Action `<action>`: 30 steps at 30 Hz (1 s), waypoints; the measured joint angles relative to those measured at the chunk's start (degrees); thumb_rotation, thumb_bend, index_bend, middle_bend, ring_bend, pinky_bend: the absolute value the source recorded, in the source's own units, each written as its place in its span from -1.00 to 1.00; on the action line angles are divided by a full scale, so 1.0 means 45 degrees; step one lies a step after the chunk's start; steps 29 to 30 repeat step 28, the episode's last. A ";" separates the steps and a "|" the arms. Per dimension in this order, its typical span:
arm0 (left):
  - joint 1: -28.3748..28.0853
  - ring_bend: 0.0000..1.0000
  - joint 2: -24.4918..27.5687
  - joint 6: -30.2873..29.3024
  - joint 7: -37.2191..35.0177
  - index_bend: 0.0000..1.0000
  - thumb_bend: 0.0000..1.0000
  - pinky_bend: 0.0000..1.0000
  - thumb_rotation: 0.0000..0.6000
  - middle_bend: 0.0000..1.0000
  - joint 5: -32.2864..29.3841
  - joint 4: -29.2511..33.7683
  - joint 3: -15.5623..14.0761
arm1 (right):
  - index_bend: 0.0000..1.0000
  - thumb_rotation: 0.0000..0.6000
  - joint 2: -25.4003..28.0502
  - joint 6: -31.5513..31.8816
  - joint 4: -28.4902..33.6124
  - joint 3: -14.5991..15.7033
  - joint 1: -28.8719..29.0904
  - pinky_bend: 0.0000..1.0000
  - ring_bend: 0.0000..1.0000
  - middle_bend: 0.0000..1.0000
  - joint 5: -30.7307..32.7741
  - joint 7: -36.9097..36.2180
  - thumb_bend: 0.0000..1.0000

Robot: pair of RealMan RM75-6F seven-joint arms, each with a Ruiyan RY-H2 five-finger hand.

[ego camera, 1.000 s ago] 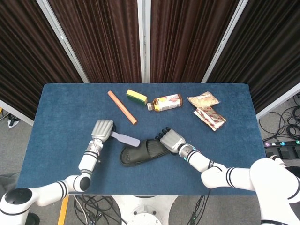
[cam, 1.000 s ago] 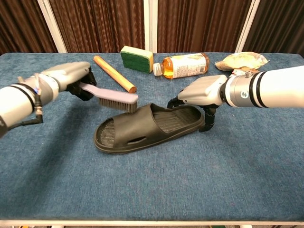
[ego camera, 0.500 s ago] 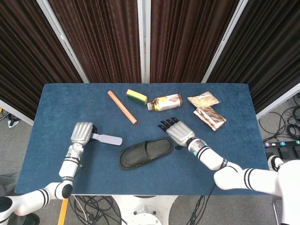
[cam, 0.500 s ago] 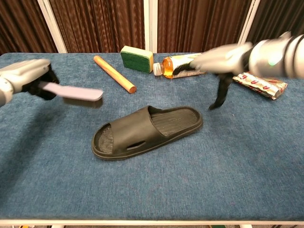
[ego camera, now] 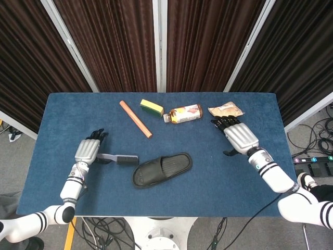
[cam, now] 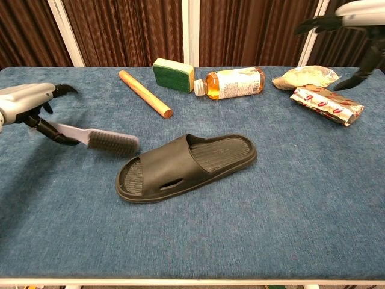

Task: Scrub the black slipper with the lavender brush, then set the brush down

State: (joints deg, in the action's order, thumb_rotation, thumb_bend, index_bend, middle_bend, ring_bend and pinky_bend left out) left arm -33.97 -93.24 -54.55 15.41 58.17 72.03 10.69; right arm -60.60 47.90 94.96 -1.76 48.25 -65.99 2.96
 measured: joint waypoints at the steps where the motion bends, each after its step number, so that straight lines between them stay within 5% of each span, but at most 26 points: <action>1: -0.0012 -0.95 0.0067 0.0040 0.0076 -0.83 -0.98 -0.56 0.32 -0.86 -0.0073 0.0089 0.0009 | -1.00 1.00 0.0077 0.0051 0.0001 0.0003 -0.0127 -1.00 -1.00 -0.99 -0.0129 -0.0193 -0.88; 7: 0.0090 -0.95 0.0858 0.0030 0.0178 -0.82 -0.98 -0.55 0.99 -0.85 -0.0246 0.1092 0.0047 | -1.00 1.00 0.0787 0.0662 -0.0049 0.0108 -0.1170 -1.00 -1.00 -0.95 -0.1121 -0.1419 -0.86; 15: 0.1581 -0.76 0.2978 -0.2087 -0.1378 -0.53 -0.98 -0.48 1.00 -0.53 0.0856 0.3037 -0.0010 | -0.78 1.00 0.1373 0.3018 -0.0179 0.0444 -0.3241 -0.73 -0.85 -0.48 -0.1946 -0.2411 -0.65; 21: 0.3477 -0.76 0.4760 -0.4520 -0.2817 -0.48 -0.98 -0.48 1.00 -0.52 0.2445 0.3678 -0.0565 | -0.78 1.00 0.1305 0.5686 -0.0445 0.0951 -0.5447 -0.73 -0.86 -0.55 -0.2603 -0.2370 -0.65; 27: 0.5138 -0.76 0.5286 -0.6776 -0.2868 -0.46 -0.98 -0.49 1.00 -0.52 0.3442 0.4453 -0.1380 | -0.84 1.00 0.0678 0.8371 -0.0814 0.1595 -0.7920 -0.79 -0.91 -0.61 -0.3596 -0.2377 -0.65; 30: 0.5389 -0.76 0.5320 -0.7076 -0.2766 -0.46 -0.98 -0.49 1.00 -0.52 0.3590 0.4609 -0.1527 | -0.84 1.00 0.0620 0.8561 -0.0846 0.1645 -0.8113 -0.79 -0.92 -0.61 -0.3688 -0.2401 -0.65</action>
